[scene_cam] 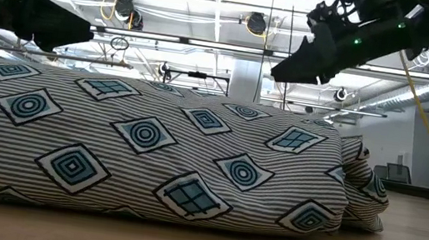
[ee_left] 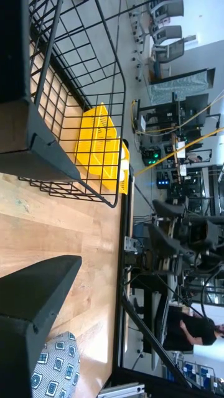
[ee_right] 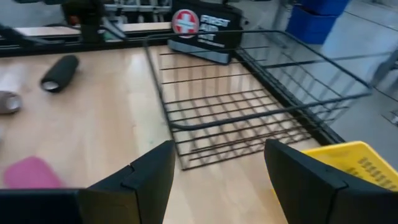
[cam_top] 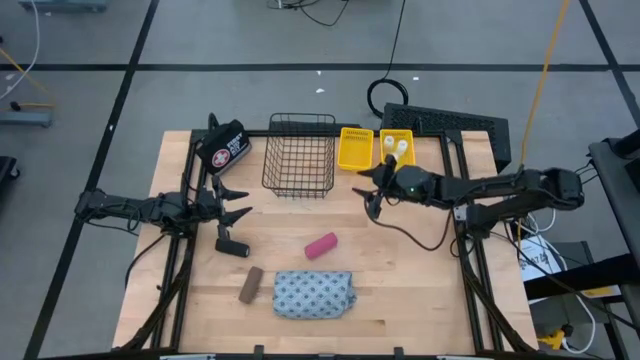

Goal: Pick & Place Medicine items
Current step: Put the pink bandage into the left yellow basket

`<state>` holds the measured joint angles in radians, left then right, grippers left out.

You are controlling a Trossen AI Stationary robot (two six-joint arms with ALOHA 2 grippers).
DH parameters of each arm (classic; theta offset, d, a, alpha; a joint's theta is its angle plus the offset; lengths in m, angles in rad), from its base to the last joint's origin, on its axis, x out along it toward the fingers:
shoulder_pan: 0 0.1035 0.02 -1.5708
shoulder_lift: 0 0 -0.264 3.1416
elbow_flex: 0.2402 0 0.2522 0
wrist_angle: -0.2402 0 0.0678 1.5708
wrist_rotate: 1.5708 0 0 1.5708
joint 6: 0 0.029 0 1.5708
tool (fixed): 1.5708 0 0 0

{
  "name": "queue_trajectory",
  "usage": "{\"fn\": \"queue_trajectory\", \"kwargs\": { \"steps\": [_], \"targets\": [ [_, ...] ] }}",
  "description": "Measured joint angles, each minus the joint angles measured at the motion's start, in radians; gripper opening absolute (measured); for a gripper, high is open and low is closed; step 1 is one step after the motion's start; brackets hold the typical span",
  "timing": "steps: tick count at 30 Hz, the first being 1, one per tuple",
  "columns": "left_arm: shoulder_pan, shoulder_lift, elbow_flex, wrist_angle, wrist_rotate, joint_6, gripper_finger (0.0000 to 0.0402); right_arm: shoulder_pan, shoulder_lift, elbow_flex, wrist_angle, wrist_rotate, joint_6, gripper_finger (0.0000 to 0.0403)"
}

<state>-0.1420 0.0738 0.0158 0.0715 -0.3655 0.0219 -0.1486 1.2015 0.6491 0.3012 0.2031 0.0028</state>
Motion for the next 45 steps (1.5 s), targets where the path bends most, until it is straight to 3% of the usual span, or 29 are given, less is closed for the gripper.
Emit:
{"fn": "queue_trajectory", "kwargs": {
  "steps": [16, 23, 34, 40, 45],
  "targets": [
    [0.0, 0.0, 0.0, 0.0, 0.0, 0.0, 0.0214, 0.245, 0.09, 0.0, 0.047, 0.0, 0.114, 0.0238],
    [0.0, 0.0, 0.0, 0.0, 0.0, 0.0, 0.0214, 0.344, 0.211, 0.0, 0.143, 0.0, 0.152, 0.0238],
    [0.0, 0.0, 0.0, 0.0, 0.0, 0.0, 0.0214, 0.414, 0.515, 0.004, 0.512, 0.006, 0.018, 0.0251],
    [0.0, 0.0, 0.0, 0.0, 0.0, 0.0, 0.0214, 0.419, 0.609, 0.089, 0.466, 0.016, -0.009, 0.029],
    [0.0, 0.0, 0.0, 0.0, 0.0, 0.0, 0.0214, 0.419, 0.63, 0.158, 0.292, 0.112, -0.048, 0.0303]
  ]
}}
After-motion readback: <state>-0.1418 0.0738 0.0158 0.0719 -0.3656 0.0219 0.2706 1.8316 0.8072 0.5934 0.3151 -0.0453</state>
